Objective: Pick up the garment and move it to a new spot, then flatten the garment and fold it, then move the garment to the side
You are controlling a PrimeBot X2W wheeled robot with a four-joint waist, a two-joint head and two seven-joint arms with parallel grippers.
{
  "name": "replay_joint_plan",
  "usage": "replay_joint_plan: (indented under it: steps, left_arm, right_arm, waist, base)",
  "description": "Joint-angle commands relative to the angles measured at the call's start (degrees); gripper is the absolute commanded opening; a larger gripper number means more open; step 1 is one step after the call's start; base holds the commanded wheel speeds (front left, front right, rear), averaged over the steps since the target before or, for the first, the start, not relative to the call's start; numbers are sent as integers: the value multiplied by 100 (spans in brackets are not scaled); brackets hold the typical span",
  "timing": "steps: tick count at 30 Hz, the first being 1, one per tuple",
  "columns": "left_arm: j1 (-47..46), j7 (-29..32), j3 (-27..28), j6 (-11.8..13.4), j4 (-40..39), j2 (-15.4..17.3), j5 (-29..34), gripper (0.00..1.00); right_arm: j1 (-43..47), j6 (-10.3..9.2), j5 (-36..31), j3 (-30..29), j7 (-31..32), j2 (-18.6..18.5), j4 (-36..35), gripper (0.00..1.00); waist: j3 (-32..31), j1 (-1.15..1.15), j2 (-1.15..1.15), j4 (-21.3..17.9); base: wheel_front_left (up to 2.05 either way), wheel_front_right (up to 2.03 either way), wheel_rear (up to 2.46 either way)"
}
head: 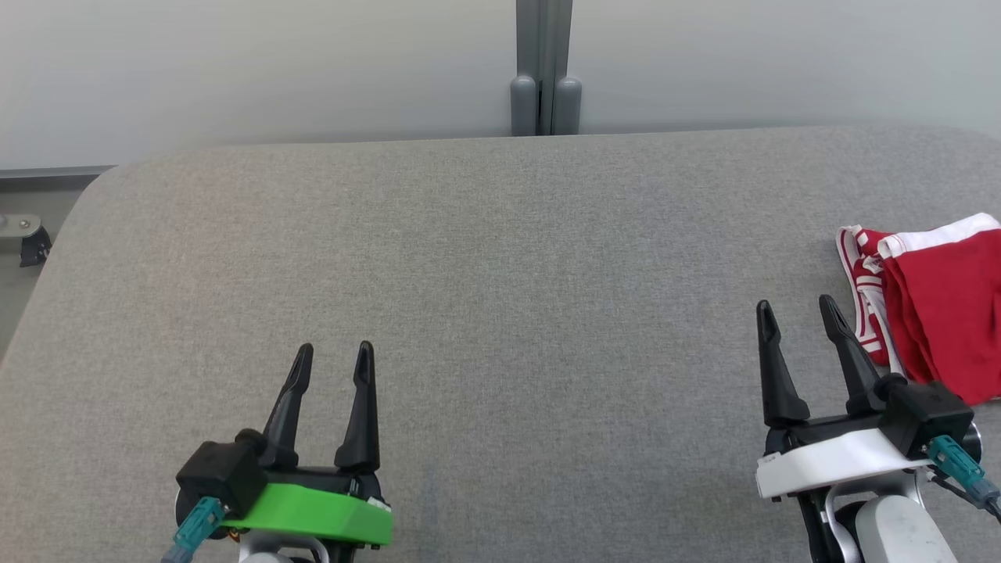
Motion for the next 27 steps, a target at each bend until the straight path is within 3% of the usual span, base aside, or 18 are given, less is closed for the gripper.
replay_joint_plan:
  steps: [1,7,8,12,27]
  left_arm:
    - [105,1,20,-43,26,25,-67,100]
    - [120,1,18,-116,72,25,-298,100]
    - [16,0,0,-101,67,0,-279,0]
    - [35,9,-22,-102,249,0,-361,0]
    - [-67,343,250,-150,373,92,-1758,0]
  right_arm:
    - [18,-3,24,0,-14,-6,16,100]
    - [20,-3,39,10,-14,-6,36,100]
    - [1,0,29,10,0,0,21,0]
    - [76,0,94,18,16,25,181,0]
    - [-26,0,1792,-37,370,-51,336,0]
  waist:
    - [5,0,0,-1]
    - [12,0,0,7]
    - [12,0,0,7]
    - [12,0,0,5]
    - [-13,0,0,-44]
  base:
    - [0,0,0]
    - [0,0,0]
    - [0,0,0]
    - [0,0,0]
    - [0,0,0]
